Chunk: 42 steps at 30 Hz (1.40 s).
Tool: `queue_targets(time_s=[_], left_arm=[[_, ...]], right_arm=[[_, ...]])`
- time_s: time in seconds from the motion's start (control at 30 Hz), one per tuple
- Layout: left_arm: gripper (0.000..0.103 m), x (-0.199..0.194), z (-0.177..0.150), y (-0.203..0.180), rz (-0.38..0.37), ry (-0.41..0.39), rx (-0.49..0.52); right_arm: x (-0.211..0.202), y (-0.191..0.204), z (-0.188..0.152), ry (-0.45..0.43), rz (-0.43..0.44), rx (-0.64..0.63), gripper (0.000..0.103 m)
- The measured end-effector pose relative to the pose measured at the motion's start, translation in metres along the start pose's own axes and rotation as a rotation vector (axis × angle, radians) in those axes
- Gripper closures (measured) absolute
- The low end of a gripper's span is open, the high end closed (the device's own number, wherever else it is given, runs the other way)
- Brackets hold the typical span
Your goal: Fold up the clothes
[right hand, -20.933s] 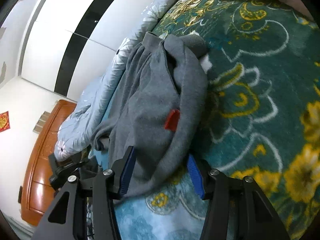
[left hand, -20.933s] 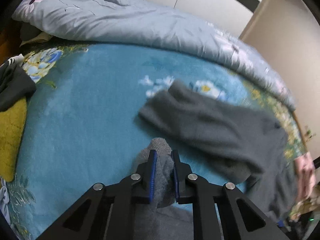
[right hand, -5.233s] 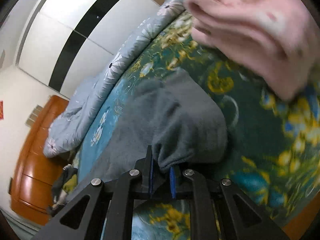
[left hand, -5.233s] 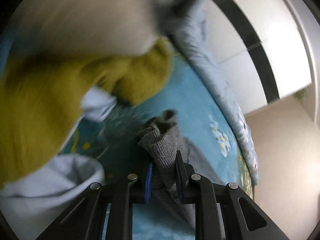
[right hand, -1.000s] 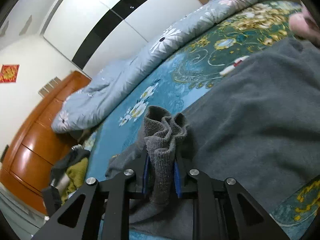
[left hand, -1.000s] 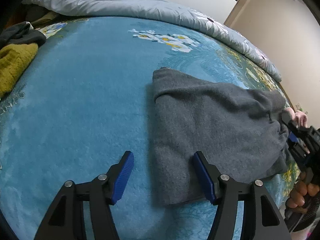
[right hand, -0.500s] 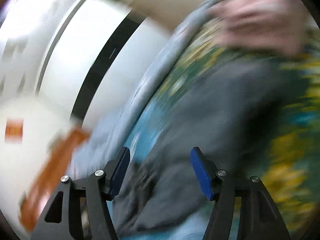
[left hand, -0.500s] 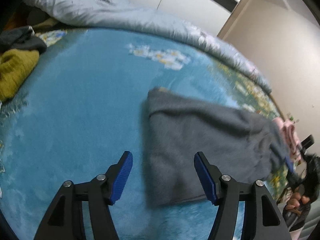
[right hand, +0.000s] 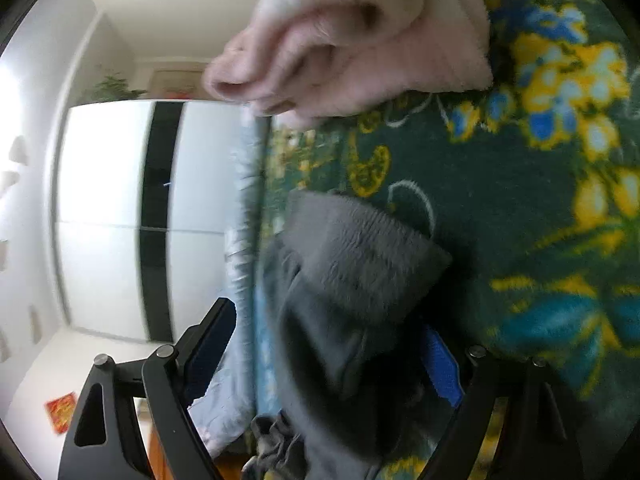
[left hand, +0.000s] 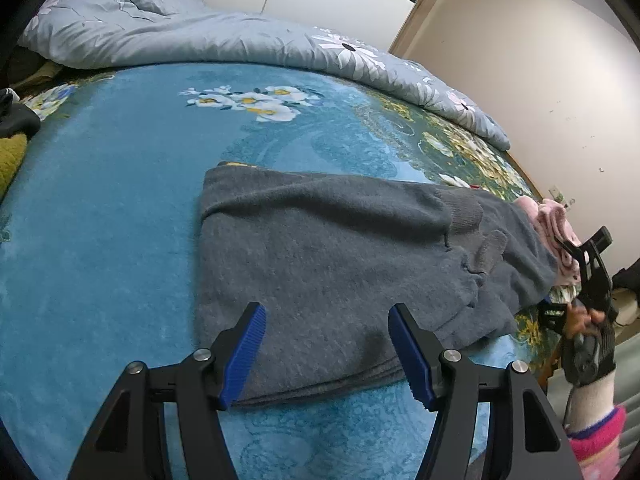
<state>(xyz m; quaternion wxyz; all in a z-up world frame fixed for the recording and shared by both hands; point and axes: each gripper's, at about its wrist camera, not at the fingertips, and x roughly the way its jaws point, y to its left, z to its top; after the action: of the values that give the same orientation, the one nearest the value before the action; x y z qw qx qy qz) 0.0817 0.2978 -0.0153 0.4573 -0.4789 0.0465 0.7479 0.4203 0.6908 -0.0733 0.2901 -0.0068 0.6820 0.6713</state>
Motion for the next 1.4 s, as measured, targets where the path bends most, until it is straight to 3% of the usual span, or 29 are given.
queue_targets(time_s=[0.13,0.23,0.33,0.37,0.4,0.6,0.73,0.93,1.1,1.2,1.3,1.4], left_arm=[[0.035,0.002,0.0,0.011,0.005,0.009,-0.026],[0.035,-0.001,0.0,0.017,-0.004,0.004,-0.043],[0.035,-0.003,-0.001,0.022,-0.013,-0.001,-0.061],[0.035,-0.004,-0.001,0.024,-0.016,-0.003,-0.067],[0.035,-0.005,-0.001,0.026,-0.019,-0.005,-0.073],[0.035,-0.012,-0.002,0.046,-0.033,-0.02,-0.134],[0.035,-0.019,-0.002,0.061,-0.042,-0.037,-0.178],[0.035,-0.032,-0.005,0.084,-0.036,-0.069,-0.242],[0.035,-0.045,-0.01,0.107,-0.026,-0.094,-0.294],[0.035,-0.05,-0.014,0.121,-0.021,-0.104,-0.323],[0.035,-0.054,-0.016,0.132,-0.019,-0.11,-0.348],[0.035,-0.054,-0.017,0.138,-0.023,-0.113,-0.369]], right_arm=[[0.003,0.013,0.009,-0.058,-0.013,-0.012,0.009],[0.007,0.022,0.014,-0.054,0.0,-0.055,0.013],[0.007,0.032,0.016,-0.049,-0.047,-0.108,0.04],[0.006,0.037,0.016,-0.047,-0.066,-0.135,0.061],[0.008,0.044,0.016,-0.04,-0.083,-0.166,0.068],[0.004,0.119,-0.004,-0.036,-0.131,-0.47,0.075],[0.002,0.198,-0.074,-0.026,-0.102,-0.835,0.075],[0.015,0.262,-0.218,0.11,0.018,-1.245,0.075],[0.047,0.254,-0.33,0.341,0.099,-1.405,0.076],[0.066,0.221,-0.383,0.47,0.075,-1.506,0.076],[0.084,0.189,-0.417,0.562,0.007,-1.572,0.076],[0.086,0.169,-0.431,0.598,-0.042,-1.627,0.073]])
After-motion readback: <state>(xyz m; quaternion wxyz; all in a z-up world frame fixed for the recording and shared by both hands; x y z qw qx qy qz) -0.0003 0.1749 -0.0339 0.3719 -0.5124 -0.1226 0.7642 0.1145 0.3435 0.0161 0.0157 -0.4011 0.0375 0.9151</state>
